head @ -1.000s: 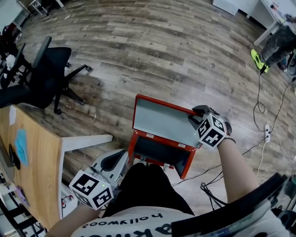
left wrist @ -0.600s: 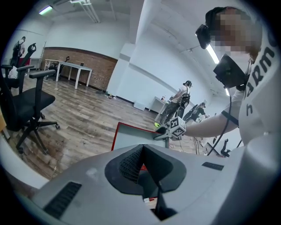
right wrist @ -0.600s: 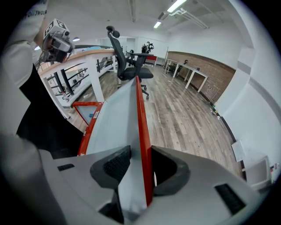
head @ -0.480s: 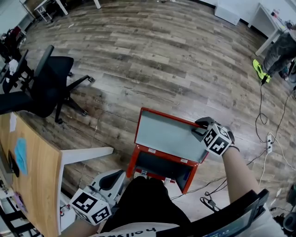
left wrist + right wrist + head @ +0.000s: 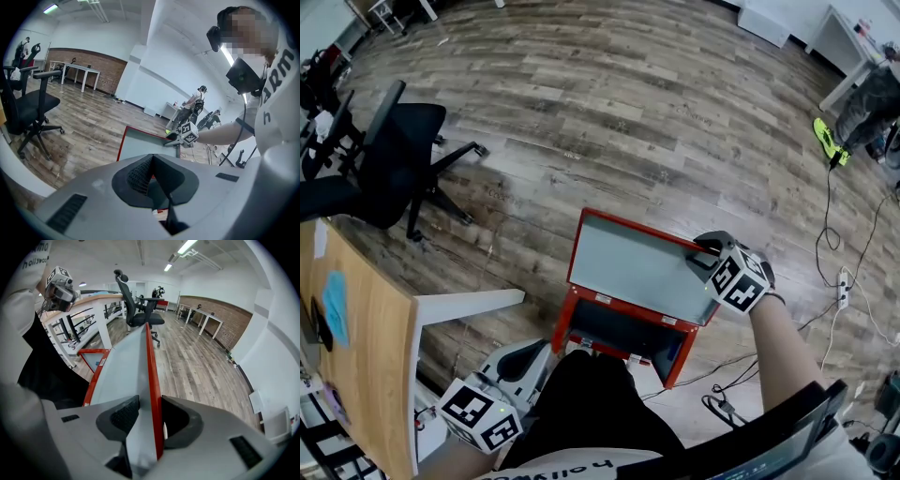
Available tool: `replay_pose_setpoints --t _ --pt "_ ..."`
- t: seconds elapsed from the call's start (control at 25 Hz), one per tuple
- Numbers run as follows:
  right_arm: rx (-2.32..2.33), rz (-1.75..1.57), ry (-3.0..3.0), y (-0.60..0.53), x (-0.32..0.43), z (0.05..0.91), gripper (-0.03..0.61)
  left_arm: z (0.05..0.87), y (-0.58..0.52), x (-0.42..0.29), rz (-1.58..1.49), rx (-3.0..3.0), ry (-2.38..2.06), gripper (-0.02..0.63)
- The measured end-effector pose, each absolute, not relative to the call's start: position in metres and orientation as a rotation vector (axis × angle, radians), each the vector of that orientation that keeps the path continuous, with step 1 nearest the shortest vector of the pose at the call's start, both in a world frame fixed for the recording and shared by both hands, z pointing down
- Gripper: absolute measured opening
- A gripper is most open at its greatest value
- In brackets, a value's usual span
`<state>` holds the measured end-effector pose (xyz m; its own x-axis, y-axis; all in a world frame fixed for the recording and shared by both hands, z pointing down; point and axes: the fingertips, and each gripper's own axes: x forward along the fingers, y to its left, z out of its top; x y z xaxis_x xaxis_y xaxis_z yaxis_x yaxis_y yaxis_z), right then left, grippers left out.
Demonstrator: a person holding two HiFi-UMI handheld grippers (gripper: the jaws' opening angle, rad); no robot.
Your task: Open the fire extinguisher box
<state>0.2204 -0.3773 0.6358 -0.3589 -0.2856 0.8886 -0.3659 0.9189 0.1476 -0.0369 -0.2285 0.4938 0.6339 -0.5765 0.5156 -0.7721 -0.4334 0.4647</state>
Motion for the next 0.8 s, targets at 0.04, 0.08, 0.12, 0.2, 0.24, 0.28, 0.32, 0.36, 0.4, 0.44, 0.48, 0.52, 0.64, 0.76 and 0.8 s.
replay_pose_setpoints --t 0.04,0.08,0.12,0.2,0.24,0.28,0.32,0.36,0.4,0.44,0.48,0.52,0.64,0.76,0.8 --pt "0.479 0.076 -1.967 -0.377 0.22 0.634 0.137 0.494 -0.229 -0.037 0.367 2.164 -1.048 0.005" --pt "0.483 0.067 -1.968 -0.377 0.22 0.633 0.137 0.495 -0.229 -0.037 0.369 2.161 -1.049 0.005" --pt "0.484 0.063 -1.969 -0.377 0.22 0.633 0.137 0.495 -0.229 -0.037 0.372 2.159 -1.051 0.005" --pt "0.482 0.073 -1.976 -0.376 0.22 0.633 0.137 0.494 -0.23 -0.037 0.383 2.166 -1.055 0.005" --pt "0.481 0.085 -1.981 -0.376 0.22 0.632 0.137 0.493 -0.23 -0.037 0.393 2.179 -1.054 0.005" --pt "0.48 0.102 -1.989 -0.376 0.219 0.63 0.14 0.492 -0.229 -0.036 0.406 2.193 -1.051 0.005" --pt "0.479 0.12 -1.999 -0.376 0.218 0.628 0.162 0.491 -0.228 -0.034 0.416 2.205 -1.047 0.005" --pt "0.479 0.137 -2.009 -0.375 0.218 0.626 0.177 0.491 -0.227 -0.033 0.422 2.212 -1.043 0.005" --pt "0.479 0.15 -2.017 -0.375 0.217 0.624 0.181 0.491 -0.225 -0.033 0.424 2.212 -1.041 0.005" --pt "0.483 0.158 -2.023 -0.374 0.217 0.622 0.184 0.491 -0.223 -0.033 0.423 2.209 -1.041 0.005" --pt "0.492 0.16 -2.026 -0.375 0.217 0.62 0.184 0.492 -0.222 -0.033 0.421 2.205 -1.043 0.005" --pt "0.504 0.16 -2.029 -0.376 0.218 0.617 0.185 0.492 -0.222 -0.033 0.419 2.203 -1.045 0.005" --pt "0.54 0.148 -2.03 -0.38 0.221 0.61 0.185 0.488 -0.221 -0.031 0.411 2.211 -1.043 0.005" --pt "0.564 0.137 -2.022 -0.38 0.226 0.602 0.187 0.484 -0.219 -0.029 0.411 2.226 -1.036 0.005" --pt "0.572 0.135 -2.022 -0.38 0.227 0.599 0.187 0.482 -0.218 -0.03 0.41 2.231 -1.038 0.005"
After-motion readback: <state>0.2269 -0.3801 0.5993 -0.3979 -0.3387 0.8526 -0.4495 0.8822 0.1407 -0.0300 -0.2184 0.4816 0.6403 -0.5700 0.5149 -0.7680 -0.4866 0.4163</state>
